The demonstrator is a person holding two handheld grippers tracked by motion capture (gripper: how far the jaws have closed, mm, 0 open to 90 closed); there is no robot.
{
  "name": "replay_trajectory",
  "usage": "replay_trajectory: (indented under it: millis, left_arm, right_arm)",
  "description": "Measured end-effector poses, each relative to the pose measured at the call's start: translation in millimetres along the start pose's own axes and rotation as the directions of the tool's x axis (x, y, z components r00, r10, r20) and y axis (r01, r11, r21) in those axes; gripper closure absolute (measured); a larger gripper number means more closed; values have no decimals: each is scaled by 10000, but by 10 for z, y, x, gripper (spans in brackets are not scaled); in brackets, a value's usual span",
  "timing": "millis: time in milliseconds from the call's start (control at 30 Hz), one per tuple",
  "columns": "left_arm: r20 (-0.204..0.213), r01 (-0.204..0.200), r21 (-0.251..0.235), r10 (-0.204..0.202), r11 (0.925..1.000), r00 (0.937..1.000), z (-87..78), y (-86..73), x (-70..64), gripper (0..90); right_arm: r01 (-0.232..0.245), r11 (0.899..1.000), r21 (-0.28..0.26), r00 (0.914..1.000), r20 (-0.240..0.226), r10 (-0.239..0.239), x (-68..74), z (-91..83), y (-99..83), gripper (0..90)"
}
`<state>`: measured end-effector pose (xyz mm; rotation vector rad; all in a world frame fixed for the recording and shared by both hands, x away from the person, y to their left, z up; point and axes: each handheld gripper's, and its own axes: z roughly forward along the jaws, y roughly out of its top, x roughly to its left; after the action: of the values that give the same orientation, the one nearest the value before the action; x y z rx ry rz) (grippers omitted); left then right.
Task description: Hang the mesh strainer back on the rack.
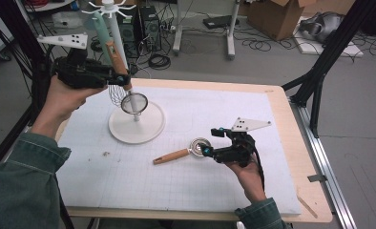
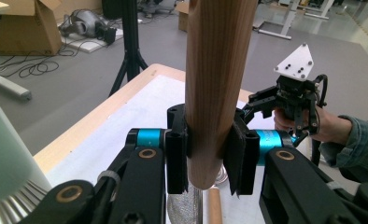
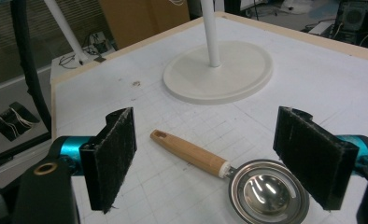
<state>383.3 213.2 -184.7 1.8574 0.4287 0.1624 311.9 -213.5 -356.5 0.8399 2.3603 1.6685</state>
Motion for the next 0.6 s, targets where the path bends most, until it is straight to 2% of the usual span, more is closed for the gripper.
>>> replay_trajectory:
  millis: [367,500,600]
  left_arm:
    - [92,55,43,-55,10000,9999,-2,228,100,721]
    - [196,263,-82,-262,9996,9995,-15,280,151,721]
    - [94,325,33,-325,9995,9994,-17,308,188,721]
  right_arm:
    - [84,9999,-140,10000,-28,-84,-6,3,19,205]
    - [111,9998,-168,9999,-89,-112,-1,10,29,205]
    - [191,9996,-201,9998,-87,-193,-8,20,31,205]
